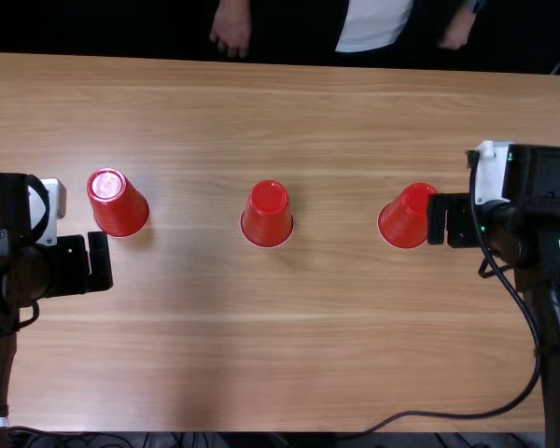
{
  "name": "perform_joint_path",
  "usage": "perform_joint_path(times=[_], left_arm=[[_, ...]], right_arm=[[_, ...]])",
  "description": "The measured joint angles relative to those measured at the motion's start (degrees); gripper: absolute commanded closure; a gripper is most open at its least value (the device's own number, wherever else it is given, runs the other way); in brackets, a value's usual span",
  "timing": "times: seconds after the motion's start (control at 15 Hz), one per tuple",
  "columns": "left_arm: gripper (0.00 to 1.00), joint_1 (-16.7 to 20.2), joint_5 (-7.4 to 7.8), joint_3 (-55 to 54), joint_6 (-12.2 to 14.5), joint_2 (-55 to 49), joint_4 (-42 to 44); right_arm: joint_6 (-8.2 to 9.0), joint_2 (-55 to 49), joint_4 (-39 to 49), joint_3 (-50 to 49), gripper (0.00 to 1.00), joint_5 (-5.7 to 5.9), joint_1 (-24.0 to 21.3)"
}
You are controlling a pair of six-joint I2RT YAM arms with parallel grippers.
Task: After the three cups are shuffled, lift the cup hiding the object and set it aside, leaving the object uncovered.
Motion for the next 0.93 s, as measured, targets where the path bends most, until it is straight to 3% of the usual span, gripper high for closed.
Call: perform_joint_path(times=[0.47,0.6,0.8,0.93], left_arm=[[0.00,0.0,0.00,0.0,0.0,1.2,0.0],[0.00,0.0,0.00,0.0,0.0,1.2,0.0],[0.00,0.0,0.02,0.0,0.0,1.5,0.1],[0.00,0.0,0.02,0.0,0.0,2.0,0.3]], right_arm=[[-0.31,10.2,7.0,0.4,0.00,-0.48,0.0],[-0.31,12.4,7.8,0.4,0.00,-1.40,0.0],[-0.24,14.3,8.4,0.4,0.00,-3.67,0.0],[-0.20,16.8,8.3,0.4,0.00,-4.42,0.0]])
